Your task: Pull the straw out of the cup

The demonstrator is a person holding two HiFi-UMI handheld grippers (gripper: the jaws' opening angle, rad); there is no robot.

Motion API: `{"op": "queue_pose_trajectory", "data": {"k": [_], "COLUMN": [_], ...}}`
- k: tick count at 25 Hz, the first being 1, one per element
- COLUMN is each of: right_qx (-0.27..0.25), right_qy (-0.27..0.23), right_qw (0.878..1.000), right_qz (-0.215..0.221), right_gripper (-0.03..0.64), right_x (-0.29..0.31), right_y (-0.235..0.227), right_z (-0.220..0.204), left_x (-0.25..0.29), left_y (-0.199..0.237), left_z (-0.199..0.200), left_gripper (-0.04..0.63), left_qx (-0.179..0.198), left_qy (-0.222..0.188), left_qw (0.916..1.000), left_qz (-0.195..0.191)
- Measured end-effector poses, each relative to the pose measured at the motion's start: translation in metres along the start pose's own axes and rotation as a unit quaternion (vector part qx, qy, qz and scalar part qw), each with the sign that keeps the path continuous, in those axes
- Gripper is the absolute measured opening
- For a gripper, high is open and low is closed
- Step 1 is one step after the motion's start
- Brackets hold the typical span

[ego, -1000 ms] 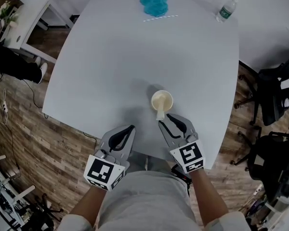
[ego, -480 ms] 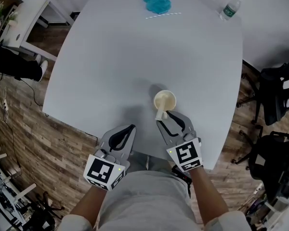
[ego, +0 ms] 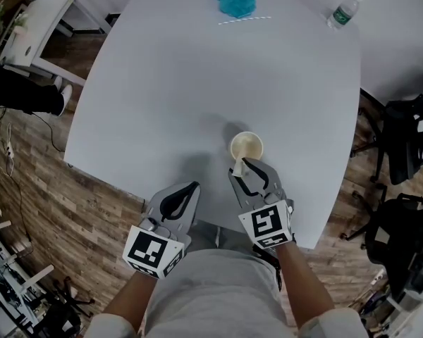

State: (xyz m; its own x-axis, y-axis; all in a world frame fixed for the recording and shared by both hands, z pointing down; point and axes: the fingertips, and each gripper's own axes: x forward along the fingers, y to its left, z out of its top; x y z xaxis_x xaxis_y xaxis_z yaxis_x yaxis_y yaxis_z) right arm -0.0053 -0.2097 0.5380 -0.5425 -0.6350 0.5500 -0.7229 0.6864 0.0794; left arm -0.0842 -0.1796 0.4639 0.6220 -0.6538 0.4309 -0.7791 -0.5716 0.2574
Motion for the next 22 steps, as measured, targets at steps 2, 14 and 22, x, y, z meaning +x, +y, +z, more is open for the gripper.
{"op": "queue_pose_trajectory", "data": {"k": [2, 14, 22], "right_qx": [0.001, 0.039, 0.083], "right_qy": [-0.003, -0.036, -0.041], "right_qw": [1.0, 0.998, 0.994], "right_qz": [-0.01, -0.042, -0.049], "right_gripper": [0.122, 0.049, 0.049], "right_x": [0.001, -0.011, -0.023], "right_y": [-0.004, -0.024, -0.033], "right_z": [0.002, 0.011, 0.01], "left_x": [-0.001, -0.002, -0.004], "left_y": [0.001, -0.003, -0.006], "left_z": [-0.002, 0.0, 0.002], "left_gripper": [0.02, 0.02, 0.02], "left_qx": [-0.001, -0.001, 0.003], "left_qy": [-0.001, -0.003, -0.009], "left_qw": [1.0, 1.0, 0.9999], "left_qz": [-0.001, -0.003, -0.004]}}
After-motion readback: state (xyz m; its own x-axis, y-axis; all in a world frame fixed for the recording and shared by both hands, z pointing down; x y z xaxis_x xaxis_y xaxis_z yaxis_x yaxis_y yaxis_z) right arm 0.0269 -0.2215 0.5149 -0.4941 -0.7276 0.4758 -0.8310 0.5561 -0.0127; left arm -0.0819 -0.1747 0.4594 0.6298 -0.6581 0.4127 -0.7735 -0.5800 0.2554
